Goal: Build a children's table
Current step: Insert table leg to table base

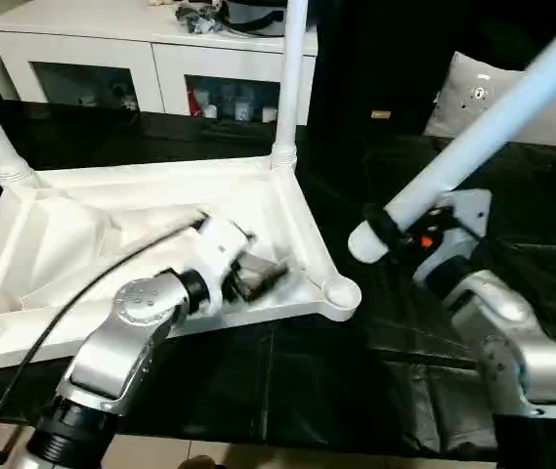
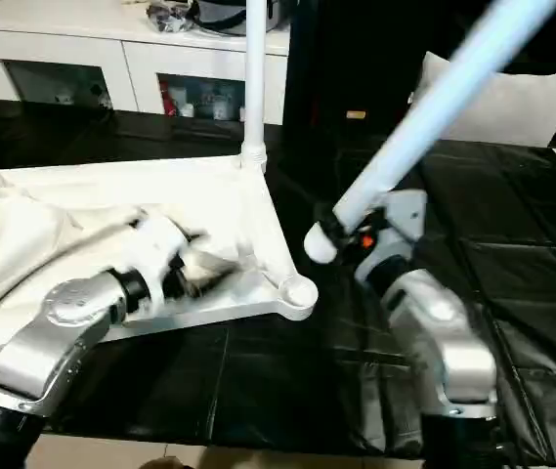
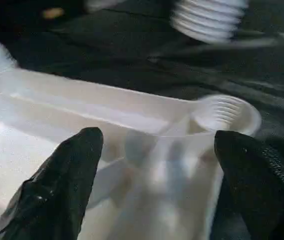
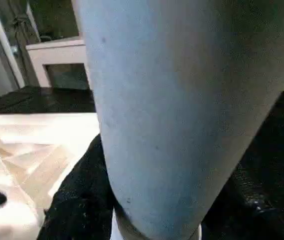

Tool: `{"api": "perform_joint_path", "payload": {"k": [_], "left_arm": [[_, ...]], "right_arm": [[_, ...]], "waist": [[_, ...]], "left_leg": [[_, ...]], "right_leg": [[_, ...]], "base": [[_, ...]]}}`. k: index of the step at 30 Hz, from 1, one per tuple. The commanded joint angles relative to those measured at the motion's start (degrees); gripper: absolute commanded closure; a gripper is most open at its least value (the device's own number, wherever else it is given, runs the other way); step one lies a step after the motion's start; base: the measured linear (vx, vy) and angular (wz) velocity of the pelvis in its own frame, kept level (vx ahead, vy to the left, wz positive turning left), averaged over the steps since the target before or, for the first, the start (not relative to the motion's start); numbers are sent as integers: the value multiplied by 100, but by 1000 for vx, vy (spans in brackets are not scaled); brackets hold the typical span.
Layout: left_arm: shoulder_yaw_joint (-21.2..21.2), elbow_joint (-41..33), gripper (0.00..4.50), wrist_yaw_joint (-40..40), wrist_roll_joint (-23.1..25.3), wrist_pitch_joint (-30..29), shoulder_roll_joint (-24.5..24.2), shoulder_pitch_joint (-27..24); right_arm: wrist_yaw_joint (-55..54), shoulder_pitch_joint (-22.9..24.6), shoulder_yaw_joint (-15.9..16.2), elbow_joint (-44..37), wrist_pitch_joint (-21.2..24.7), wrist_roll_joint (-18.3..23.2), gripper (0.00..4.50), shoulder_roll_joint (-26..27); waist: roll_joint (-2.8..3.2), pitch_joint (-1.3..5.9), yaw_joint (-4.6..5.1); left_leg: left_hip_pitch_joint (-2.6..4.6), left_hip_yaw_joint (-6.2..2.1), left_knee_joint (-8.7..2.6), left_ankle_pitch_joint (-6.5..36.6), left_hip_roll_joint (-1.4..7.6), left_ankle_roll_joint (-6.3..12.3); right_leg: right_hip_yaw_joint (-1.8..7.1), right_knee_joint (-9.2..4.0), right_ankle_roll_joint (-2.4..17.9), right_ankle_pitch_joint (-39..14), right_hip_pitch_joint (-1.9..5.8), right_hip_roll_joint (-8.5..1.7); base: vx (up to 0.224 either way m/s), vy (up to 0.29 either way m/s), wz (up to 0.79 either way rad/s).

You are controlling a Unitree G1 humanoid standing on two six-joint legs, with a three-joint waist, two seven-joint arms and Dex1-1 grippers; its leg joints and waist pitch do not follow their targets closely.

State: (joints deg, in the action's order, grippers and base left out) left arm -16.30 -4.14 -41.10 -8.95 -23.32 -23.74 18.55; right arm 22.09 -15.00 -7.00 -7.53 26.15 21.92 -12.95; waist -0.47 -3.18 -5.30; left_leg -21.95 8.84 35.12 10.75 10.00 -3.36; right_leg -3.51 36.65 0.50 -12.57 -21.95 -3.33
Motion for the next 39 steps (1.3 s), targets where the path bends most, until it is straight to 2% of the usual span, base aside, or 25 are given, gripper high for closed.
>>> {"api": "perform_joint_path", "payload": {"k": [1,3,4,5,6,7,8,11,12,17,18,21,23,24,27,29,32,33,35,36,39], "left_arm": [[-206,100,51,-428,-12,34,-163,107],[-295,289,67,-590,31,-40,-210,229],[-340,655,77,-660,148,-46,-182,452],[-325,838,87,-726,108,-189,-147,590],[-327,850,87,-749,98,-201,-147,604],[-342,881,98,-831,70,-228,-150,646],[-343,884,106,-837,66,-232,-149,650],[-407,1001,119,-1035,-15,-292,-126,764],[-487,1090,142,-1126,4,-309,-135,820],[-588,1271,163,-1297,58,-338,-90,910],[-580,1252,187,-1323,34,-363,-71,906],[-628,1201,198,-1350,69,-392,-75,859],[-688,1319,208,-1307,173,-312,-75,856],[-711,1385,228,-1292,214,-271,-73,865],[-729,1557,237,-1296,253,-165,-37,883],[-747,1666,270,-1325,319,-91,-13,870],[-745,1668,290,-1344,323,-79,-4,865],[-736,1667,304,-1361,297,-64,14,869],[-727,1691,322,-1366,290,-41,33,880],[-725,1709,327,-1368,292,-34,43,889],[-723,1792,359,-1435,301,15,52,924]], "right_arm": [[194,-37,-71,103,239,114,262,-194],[392,-34,-57,114,322,199,262,-323],[647,-25,-33,79,297,265,262,-463],[812,2,-11,26,307,315,262,-559],[831,8,-11,14,316,329,262,-570],[892,30,-21,-29,400,412,262,-598],[899,33,-19,-32,405,415,262,-601],[1074,124,66,-136,532,473,262,-745],[1097,155,97,-149,559,464,262,-796],[1139,167,119,-136,602,460,262,-850],[1138,167,126,-136,619,452,262,-861],[1079,160,124,-132,715,437,262,-872],[1088,151,135,-133,742,444,262,-879],[1089,143,142,-128,743,437,262,-879],[1098,126,152,-108,725,441,262,-870],[1137,118,193,-119,740,441,262,-896],[1144,121,194,-136,752,446,262,-894],[1166,129,185,-155,754,471,262,-873],[1212,139,204,-169,752,490,262,-880],[1234,139,218,-170,745,491,262,-892],[1323,151,288,-197,752,513,262,-916]], "waist": [[76,328,-8],[69,338,-15],[161,350,-30],[124,347,-29],[119,356,-35],[146,358,-42],[138,361,-42],[179,375,-47],[203,374,-42],[199,361,-39],[197,362,-42],[179,359,-39],[181,362,-43],[183,362,-43],[182,360,-43],[173,360,-40],[173,359,-41],[140,358,-36],[161,357,-44],[134,355,-40],[145,357,-55]], "left_leg": [[125,-87,-521,1262,280,-245],[115,-78,-506,1211,274,-193],[118,-81,-488,1163,271,-198],[126,-68,-483,1215,272,-187],[107,-73,-479,1139,271,-161],[104,-79,-476,1094,278,-151],[94,-81,-476,1008,282,-108],[97,-75,-460,929,284,-69],[94,-82,-466,960,284,-60],[105,-77,-476,1136,288,-79],[108,-78,-479,1141,295,-83],[99,-76,-479,1121,294,-65],[97,-78,-478,1080,296,-47],[98,-79,-479,1072,299,-38],[105,-77,-480,1104,298,-47],[103,-77,-485,1105,301,-52],[101,-76,-485,1086,304,-44],[98,-70,-485,1076,304,-30],[99,-71,-482,1057,306,-14],[94,-65,-482,1057,303,-2],[97,-66,-484,1009,307,19]], "right_leg": [[320,-485,900,-796,201,-468],[328,-481,918,-813,222,-484],[331,-468,945,-794,213,-490],[329,-494,949,-838,216,-486],[325,-481,978,-767,247,-496],[325,-470,999,-725,245,-504],[319,-470,1039,-664,254,-502],[314,-464,1128,-512,254,-495],[307,-456,1155,-495,256,-490],[311,-494,1163,-787,253,-505],[310,-497,1163,-818,251,-511],[312,-498,1163,-843,247,-507],[311,-495,1159,-821,249,-510],[311,-496,1153,-813,245,-508],[314,-512,1107,-912,237,-513],[313,-511,1106,-892,239,-510],[314,-505,1138,-845,239,-518],[315,-510,1139,-855,243,-520],[315,-508,1143,-873,236,-522],[316,-517,1138,-885,241,-522],[314,-512,1116,-898,236,-522]], "base": [[0,0,0],[0,0,0],[0,0,0],[0,0,0],[0,0,0],[0,0,0],[0,0,0],[0,0,0],[0,0,0],[0,0,0],[0,0,0],[0,0,0],[0,0,0],[0,0,0],[0,0,0],[0,0,0],[0,0,0],[0,0,0],[0,0,0],[0,0,0],[0,0,0]]}}
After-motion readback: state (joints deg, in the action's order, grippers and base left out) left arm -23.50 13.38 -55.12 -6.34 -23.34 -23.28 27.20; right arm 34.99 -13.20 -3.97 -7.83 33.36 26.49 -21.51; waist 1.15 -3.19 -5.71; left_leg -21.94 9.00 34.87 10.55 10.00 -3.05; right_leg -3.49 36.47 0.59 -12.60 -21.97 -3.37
